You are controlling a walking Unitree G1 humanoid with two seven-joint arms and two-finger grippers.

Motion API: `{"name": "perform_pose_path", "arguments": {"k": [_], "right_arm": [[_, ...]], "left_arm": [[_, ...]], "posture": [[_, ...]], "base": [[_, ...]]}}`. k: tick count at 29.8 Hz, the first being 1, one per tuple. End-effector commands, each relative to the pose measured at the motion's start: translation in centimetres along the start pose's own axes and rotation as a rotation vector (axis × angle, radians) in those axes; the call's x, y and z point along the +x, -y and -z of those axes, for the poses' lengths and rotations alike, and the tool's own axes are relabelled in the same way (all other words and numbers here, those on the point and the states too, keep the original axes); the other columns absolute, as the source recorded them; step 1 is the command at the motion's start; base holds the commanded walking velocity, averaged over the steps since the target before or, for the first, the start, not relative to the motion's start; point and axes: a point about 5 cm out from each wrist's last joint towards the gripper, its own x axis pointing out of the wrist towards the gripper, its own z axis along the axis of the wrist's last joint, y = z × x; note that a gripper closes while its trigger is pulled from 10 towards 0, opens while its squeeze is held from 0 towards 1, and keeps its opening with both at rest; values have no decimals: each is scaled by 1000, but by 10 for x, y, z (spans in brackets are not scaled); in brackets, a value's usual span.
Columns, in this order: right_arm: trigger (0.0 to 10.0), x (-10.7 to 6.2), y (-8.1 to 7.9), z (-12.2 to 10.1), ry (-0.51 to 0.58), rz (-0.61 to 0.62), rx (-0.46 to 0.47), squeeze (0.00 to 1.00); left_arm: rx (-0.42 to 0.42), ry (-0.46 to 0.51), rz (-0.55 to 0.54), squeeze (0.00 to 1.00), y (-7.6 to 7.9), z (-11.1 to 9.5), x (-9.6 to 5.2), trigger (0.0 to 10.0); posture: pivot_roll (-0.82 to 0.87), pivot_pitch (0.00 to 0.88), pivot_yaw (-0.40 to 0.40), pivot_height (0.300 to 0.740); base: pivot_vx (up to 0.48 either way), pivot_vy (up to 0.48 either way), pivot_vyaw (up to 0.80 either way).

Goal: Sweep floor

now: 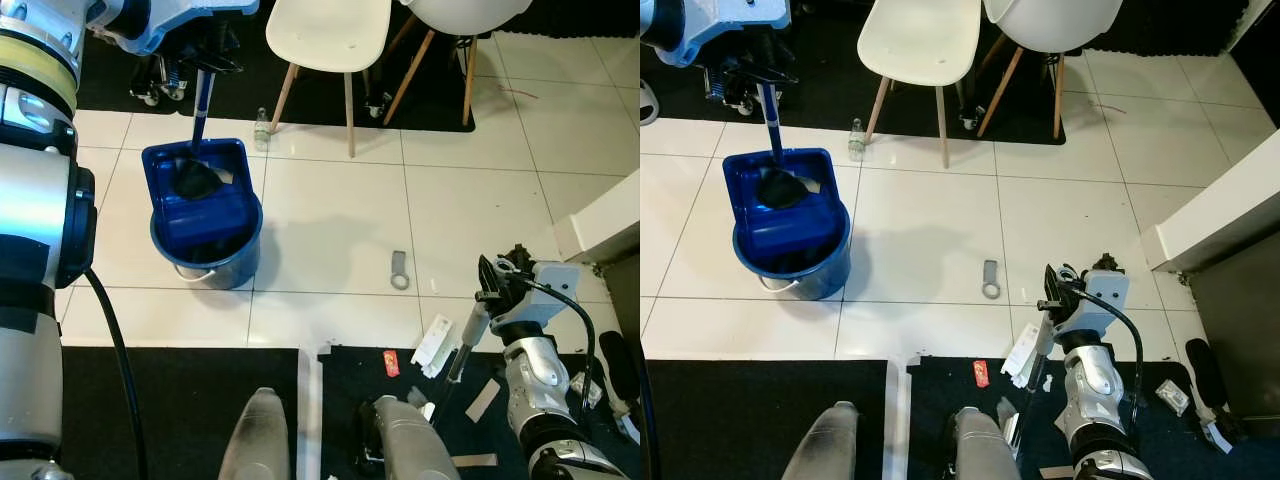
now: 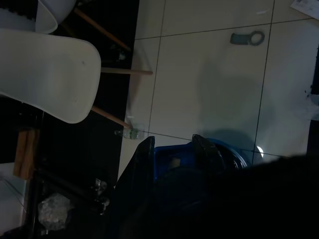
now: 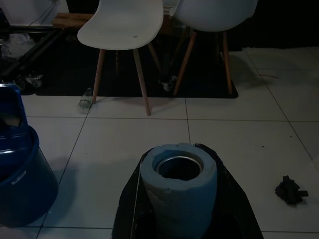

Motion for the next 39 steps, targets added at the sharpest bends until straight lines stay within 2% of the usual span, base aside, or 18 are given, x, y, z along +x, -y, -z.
{"name": "perform_pose_path", "arguments": {"k": [1, 8, 10, 11, 13, 14, 17, 18, 20, 23, 26, 39], "right_arm": [[10000, -23, 1, 33, -171, 46, 68, 0], [10000, -22, 0, 33, -169, 45, 71, 0], [10000, -23, -1, 33, -167, 48, 74, 0], [10000, -23, -1, 33, -167, 48, 74, 0], [10000, -23, 0, 34, -167, 50, 77, 0], [10000, -23, 0, 34, -167, 50, 77, 0], [10000, -23, 0, 34, -170, 50, 77, 0], [10000, -23, 0, 34, -170, 50, 77, 0], [10000, -23, 0, 34, -170, 47, 77, 0], [10000, -22, -1, 34, -170, 45, 77, 0], [10000, -21, -1, 32, -167, 41, 75, 0], [10000, -21, 1, 32, -168, 46, 74, 0]], "left_arm": [[-32, -47, 2, 0, -2, 10, -15, 10000], [18, -51, -99, 0, -6, 12, -17, 10000], [28, -27, -176, 0, -8, 14, -19, 10000], [28, -27, -176, 0, -8, 14, -19, 10000], [84, 19, -291, 0, -12, 11, -22, 10000], [84, 19, -291, 0, -12, 11, -22, 10000], [125, 80, -455, 0, -18, 6, -26, 10000], [125, 80, -455, 0, -18, 6, -26, 10000], [165, 104, -562, 0, -22, 3, -30, 10000], [179, 109, -605, 0, -23, 2, -32, 10000], [199, 118, -726, 0, -28, 1, -38, 10000], [257, 135, -886, 0, -34, -4, -46, 10000]], "posture": [[204, 136, -35, 740], [195, 123, -29, 740], [193, 118, -29, 740], [193, 118, -29, 740], [192, 115, -30, 740], [192, 115, -30, 740], [194, 112, -36, 740], [194, 112, -36, 740], [195, 111, -38, 740], [195, 111, -38, 740], [194, 109, -38, 740], [195, 111, -36, 740]], "base": [[0, 0, 0], [0, 0, 0], [0, 0, 0], [0, 0, 0], [0, 0, 0], [0, 0, 0], [0, 0, 0], [0, 0, 0], [0, 0, 0], [0, 0, 0], [0, 0, 0], [0, 0, 0]]}}
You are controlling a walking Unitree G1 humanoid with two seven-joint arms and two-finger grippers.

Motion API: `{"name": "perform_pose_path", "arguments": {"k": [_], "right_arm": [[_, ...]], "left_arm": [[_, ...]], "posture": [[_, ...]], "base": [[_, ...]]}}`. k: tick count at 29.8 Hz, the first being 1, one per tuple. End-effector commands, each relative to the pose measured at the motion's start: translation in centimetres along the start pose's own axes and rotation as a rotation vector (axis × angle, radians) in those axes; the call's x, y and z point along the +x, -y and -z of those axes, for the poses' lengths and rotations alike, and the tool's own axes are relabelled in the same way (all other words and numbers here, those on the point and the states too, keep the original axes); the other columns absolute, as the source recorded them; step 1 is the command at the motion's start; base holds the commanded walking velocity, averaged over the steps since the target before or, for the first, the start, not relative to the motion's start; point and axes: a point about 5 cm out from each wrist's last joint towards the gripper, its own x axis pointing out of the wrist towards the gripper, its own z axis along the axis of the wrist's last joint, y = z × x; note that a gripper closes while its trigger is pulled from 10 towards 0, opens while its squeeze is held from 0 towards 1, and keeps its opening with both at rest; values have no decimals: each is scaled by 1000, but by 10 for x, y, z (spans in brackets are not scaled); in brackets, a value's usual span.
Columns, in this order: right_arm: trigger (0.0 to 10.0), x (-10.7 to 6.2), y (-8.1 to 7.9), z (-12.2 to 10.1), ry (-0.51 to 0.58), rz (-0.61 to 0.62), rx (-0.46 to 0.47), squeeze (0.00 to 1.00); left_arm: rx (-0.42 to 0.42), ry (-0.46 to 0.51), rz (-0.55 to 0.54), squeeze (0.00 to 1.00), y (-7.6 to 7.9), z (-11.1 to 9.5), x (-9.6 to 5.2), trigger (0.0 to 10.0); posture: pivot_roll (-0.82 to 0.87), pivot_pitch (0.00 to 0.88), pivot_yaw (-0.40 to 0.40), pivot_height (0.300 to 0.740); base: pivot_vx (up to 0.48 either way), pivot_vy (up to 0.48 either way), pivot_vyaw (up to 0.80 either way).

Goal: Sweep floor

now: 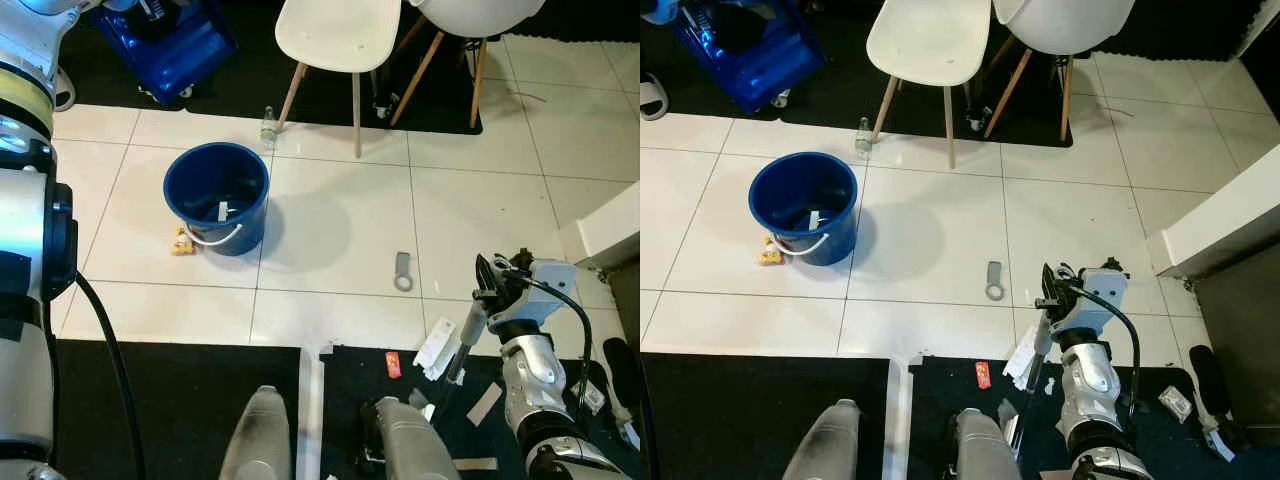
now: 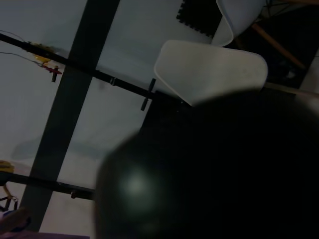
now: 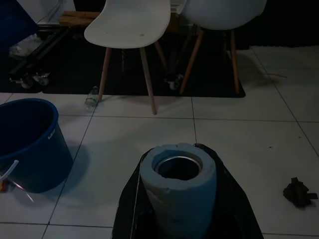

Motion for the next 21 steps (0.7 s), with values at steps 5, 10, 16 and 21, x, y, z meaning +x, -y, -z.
{"name": "perform_pose_path", "arguments": {"k": [5, 10, 16, 21], "right_arm": [[10000, -23, 4, 32, -163, 49, 64, 0], [10000, -22, 2, 32, -162, 49, 67, 0], [10000, -22, 3, 32, -162, 50, 66, 0], [10000, -21, 4, 31, -161, 51, 63, 0]], "left_arm": [[87, 70, -167, 0, -33, -14, -8, 10000], [59, 128, -244, 0, -40, -21, -10, 10000], [57, 130, -253, 0, -35, -18, -10, 10000], [52, 125, -277, 0, -39, -17, -12, 10000]], "posture": [[196, 112, -35, 740], [196, 113, -33, 740], [192, 114, -34, 740], [191, 111, -36, 740]], "base": [[0, 0, 0], [0, 0, 0], [0, 0, 0], [0, 0, 0]]}}
